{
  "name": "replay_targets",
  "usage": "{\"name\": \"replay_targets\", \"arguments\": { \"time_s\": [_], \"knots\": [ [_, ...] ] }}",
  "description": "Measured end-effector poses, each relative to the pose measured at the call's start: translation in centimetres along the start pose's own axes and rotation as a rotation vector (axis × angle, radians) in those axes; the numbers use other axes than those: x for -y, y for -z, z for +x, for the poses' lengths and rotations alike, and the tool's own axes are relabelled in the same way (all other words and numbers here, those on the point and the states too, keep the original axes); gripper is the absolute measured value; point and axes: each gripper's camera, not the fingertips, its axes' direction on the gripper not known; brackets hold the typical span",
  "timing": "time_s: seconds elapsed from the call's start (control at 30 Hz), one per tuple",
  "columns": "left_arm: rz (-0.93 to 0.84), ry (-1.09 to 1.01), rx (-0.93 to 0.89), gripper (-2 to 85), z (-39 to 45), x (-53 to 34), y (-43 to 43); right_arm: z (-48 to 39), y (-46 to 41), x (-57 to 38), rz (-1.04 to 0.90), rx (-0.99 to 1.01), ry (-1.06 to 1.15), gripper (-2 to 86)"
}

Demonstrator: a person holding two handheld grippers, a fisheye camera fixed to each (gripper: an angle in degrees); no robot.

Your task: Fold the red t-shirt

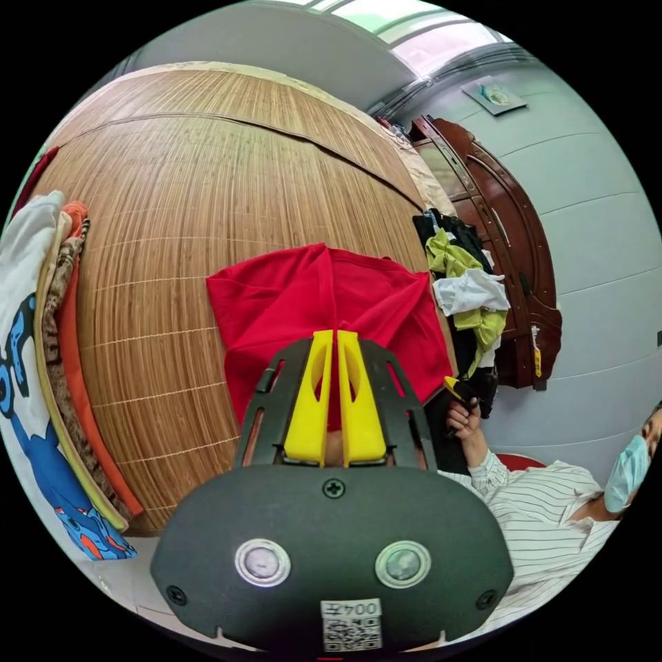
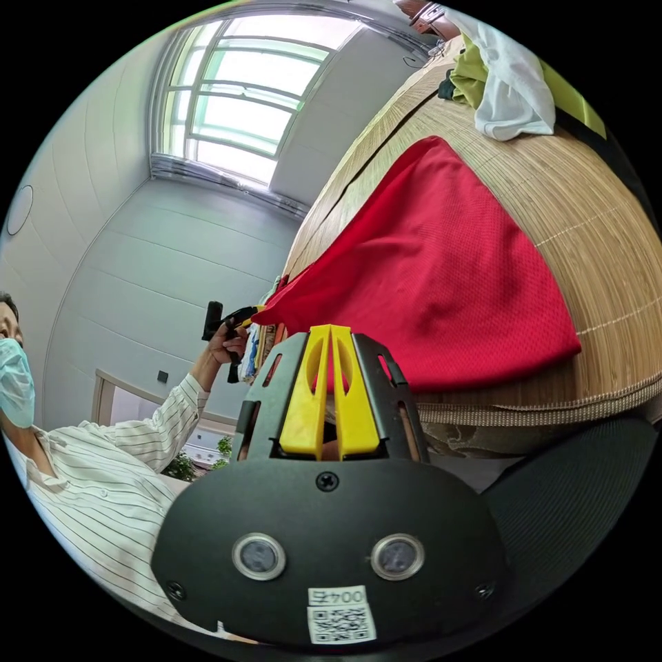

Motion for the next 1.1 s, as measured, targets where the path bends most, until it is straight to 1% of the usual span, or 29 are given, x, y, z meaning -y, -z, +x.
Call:
{"name": "replay_targets", "arguments": {
  "time_s": [0.17, 0.23, 0.33, 0.43, 0.5, 0.6, 0.7, 0.77, 0.8, 0.83, 0.93, 1.0, 1.1],
  "knots": [
    [-0.083, -0.097, 0.117, 1.7, 0.5, 2.5, 0.1, 0.3, -0.5, 0.2, -0.001, 0.008, -0.016, -0.7],
    [-0.175, -0.193, 0.19, 2.2, 1.6, 3.3, -1.1, 0.4, -0.8, 0.2, -0.003, 0.017, -0.022, -0.7],
    [-0.271, -0.275, 0.306, 3.5, 2.3, 3.3, -3.5, 0.2, -1.4, 0.4, -0.01, 0.013, -0.019, -0.7],
    [-0.311, -0.313, 0.351, 5.7, 2.1, 2.9, -5.5, -0.2, -1.8, 0.5, -0.009, -0.025, -0.009, -0.7],
    [-0.308, -0.304, 0.344, 6.6, 1.6, 2.8, -6.2, -0.8, -2.0, 0.9, -0.01, -0.052, 0.0, -0.7],
    [-0.284, -0.274, 0.296, 7.3, 0.7, 2.8, -6.4, -2.1, -2.5, 2.8, -0.015, -0.167, 0.061, -0.7],
    [-0.248, -0.24, 0.276, 7.4, -0.4, 2.7, -6.1, -2.2, -3.6, 6.4, -0.041, -0.329, 0.085, -0.7],
    [-0.224, -0.207, 0.249, 7.4, -1.2, 2.8, -5.8, -0.6, -4.8, 8.7, -0.066, -0.531, 0.025, -0.7],
    [-0.213, -0.182, 0.212, 7.3, -1.9, 2.8, -5.6, -0.1, -5.2, 9.1, -0.083, -0.578, 0.012, -0.7],
    [-0.2, -0.163, 0.166, 7.3, -2.6, 2.8, -5.3, 0.6, -5.5, 9.2, -0.086, -0.579, 0.038, -0.7],
    [-0.15, -0.111, 0.109, 7.0, -4.0, 2.6, -4.5, 1.5, -5.1, 8.5, -0.019, -0.521, 0.017, -0.8],
    [-0.145, -0.11, 0.128, 6.6, -4.2, 2.4, -4.3, 1.4, -5.4, 8.3, -0.009, -0.53, 0.029, -0.8],
    [-0.18, -0.154, 0.208, 5.9, -3.6, 2.1, -4.9, 1.4, -5.7, 8.3, -0.011, -0.54, 0.039, -0.8]
  ]
}}
